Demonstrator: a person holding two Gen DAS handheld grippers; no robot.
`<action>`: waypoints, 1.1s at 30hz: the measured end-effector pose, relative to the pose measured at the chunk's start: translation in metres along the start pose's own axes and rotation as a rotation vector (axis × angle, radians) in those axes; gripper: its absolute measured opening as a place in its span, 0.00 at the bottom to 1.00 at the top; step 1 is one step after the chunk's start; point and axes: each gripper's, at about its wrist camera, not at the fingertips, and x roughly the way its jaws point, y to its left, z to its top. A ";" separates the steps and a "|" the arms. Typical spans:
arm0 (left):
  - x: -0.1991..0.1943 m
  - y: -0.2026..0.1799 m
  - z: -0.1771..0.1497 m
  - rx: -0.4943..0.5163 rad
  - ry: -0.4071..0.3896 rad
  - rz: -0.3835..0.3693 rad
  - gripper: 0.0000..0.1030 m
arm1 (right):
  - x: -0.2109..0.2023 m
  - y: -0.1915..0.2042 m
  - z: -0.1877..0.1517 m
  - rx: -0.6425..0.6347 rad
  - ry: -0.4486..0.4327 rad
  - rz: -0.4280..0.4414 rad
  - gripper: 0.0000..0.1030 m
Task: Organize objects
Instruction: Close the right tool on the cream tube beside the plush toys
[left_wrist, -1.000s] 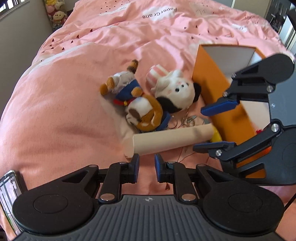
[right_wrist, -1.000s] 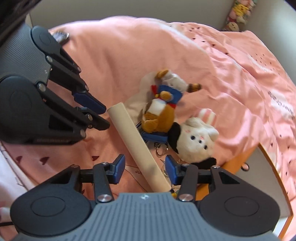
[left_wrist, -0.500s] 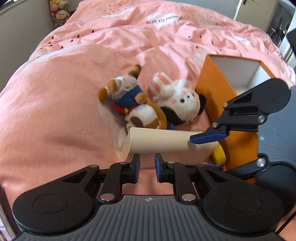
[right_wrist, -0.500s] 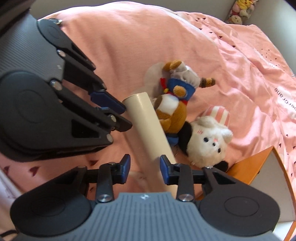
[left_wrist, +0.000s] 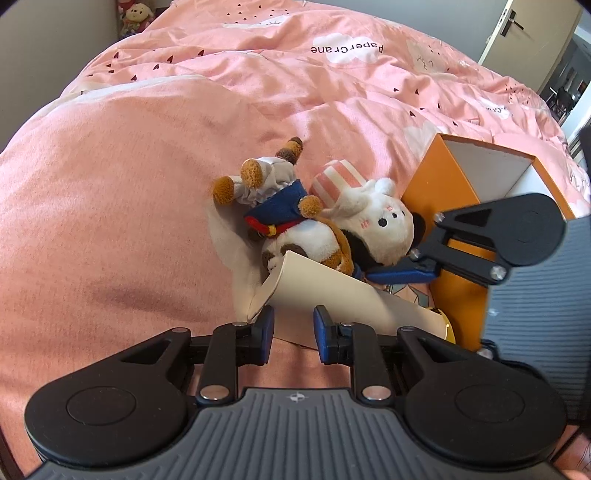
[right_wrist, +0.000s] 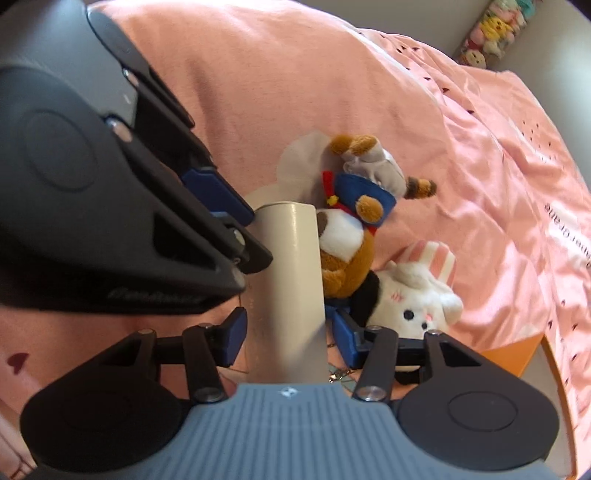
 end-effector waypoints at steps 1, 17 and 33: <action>0.000 -0.001 -0.001 0.006 0.005 0.017 0.27 | 0.002 0.000 0.001 -0.006 -0.003 0.001 0.50; -0.021 -0.009 -0.019 0.065 0.041 0.072 0.27 | -0.019 -0.008 0.003 -0.039 0.052 0.205 0.28; -0.012 -0.003 -0.020 0.025 0.062 0.044 0.29 | -0.005 -0.022 0.001 -0.048 0.127 0.128 0.44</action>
